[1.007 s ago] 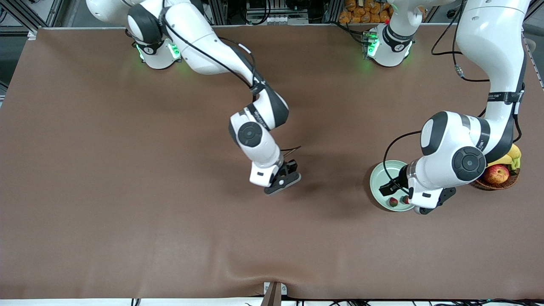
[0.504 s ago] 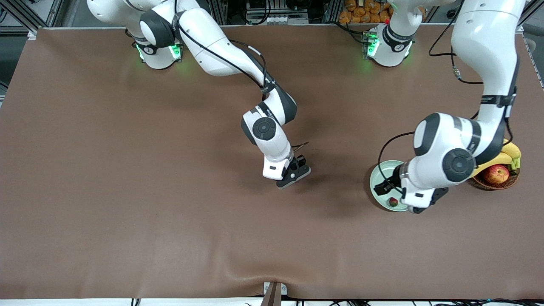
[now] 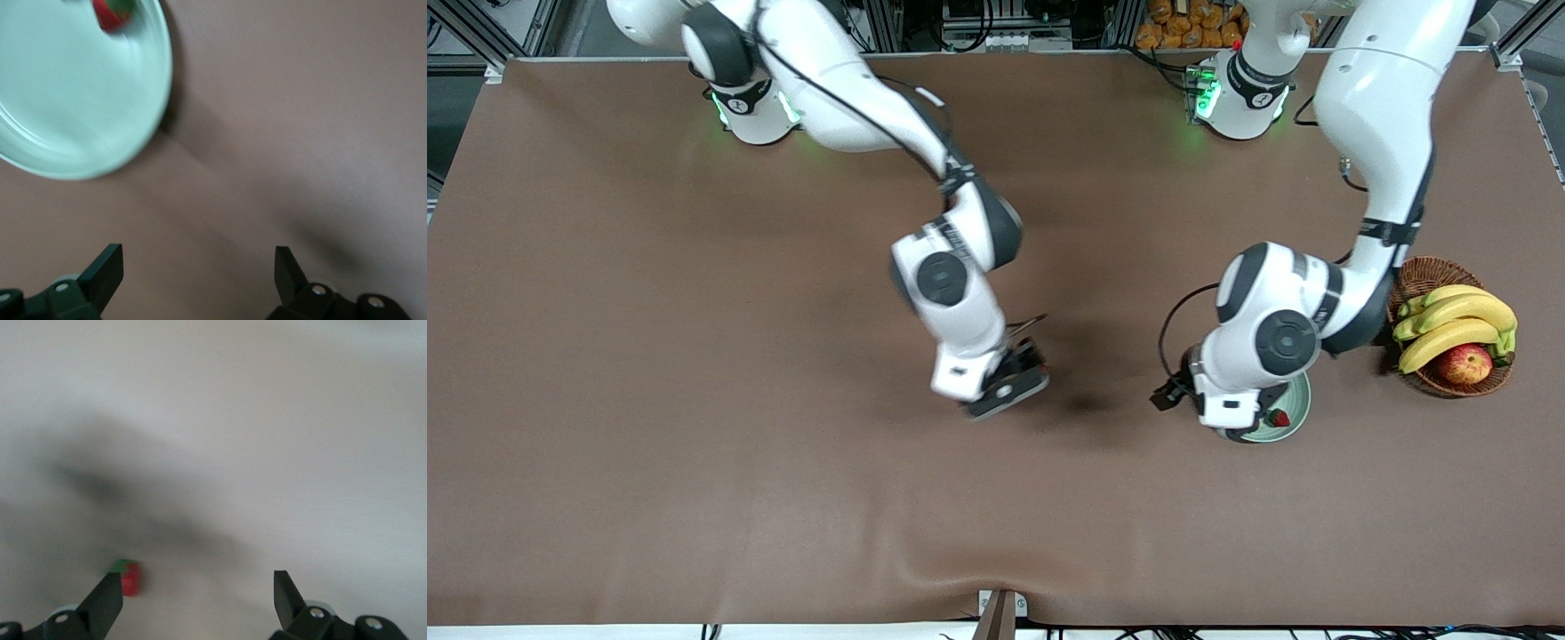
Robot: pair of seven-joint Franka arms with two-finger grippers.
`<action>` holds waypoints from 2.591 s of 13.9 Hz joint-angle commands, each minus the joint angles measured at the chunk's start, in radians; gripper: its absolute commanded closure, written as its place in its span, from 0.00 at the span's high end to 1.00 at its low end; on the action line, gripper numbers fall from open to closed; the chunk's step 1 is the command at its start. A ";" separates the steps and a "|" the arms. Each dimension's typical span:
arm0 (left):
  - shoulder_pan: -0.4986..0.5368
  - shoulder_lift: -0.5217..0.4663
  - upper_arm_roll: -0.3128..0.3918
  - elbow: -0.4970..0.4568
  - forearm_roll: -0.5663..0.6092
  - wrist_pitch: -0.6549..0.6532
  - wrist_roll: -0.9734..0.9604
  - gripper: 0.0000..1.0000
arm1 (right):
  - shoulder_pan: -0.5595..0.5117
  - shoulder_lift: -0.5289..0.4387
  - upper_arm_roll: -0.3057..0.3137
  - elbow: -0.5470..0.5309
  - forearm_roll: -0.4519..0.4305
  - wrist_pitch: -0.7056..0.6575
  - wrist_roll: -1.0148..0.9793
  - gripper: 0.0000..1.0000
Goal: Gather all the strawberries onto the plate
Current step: 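Set the strawberry on mid-table while the left gripper approaches it, then grasp the strawberry with the left gripper while the right gripper withdraws, then carry the strawberry onto the plate and open the left gripper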
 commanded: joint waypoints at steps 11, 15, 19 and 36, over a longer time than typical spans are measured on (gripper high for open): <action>-0.284 0.174 0.021 0.113 -0.007 0.233 -0.337 0.75 | -0.342 -0.498 -0.122 -0.332 -0.105 -0.294 -0.143 1.00; -0.296 0.205 0.027 0.112 -0.003 0.254 -0.336 0.67 | -0.484 -0.670 -0.065 -0.406 -0.236 -0.434 -0.143 1.00; -0.298 0.219 0.028 0.113 -0.006 0.259 -0.334 0.60 | -0.710 -0.795 0.103 -0.411 -0.296 -0.592 -0.137 1.00; -0.281 0.181 0.028 0.115 -0.001 0.322 -0.322 0.01 | -0.852 -0.997 0.302 -0.567 -0.418 -0.740 0.041 1.00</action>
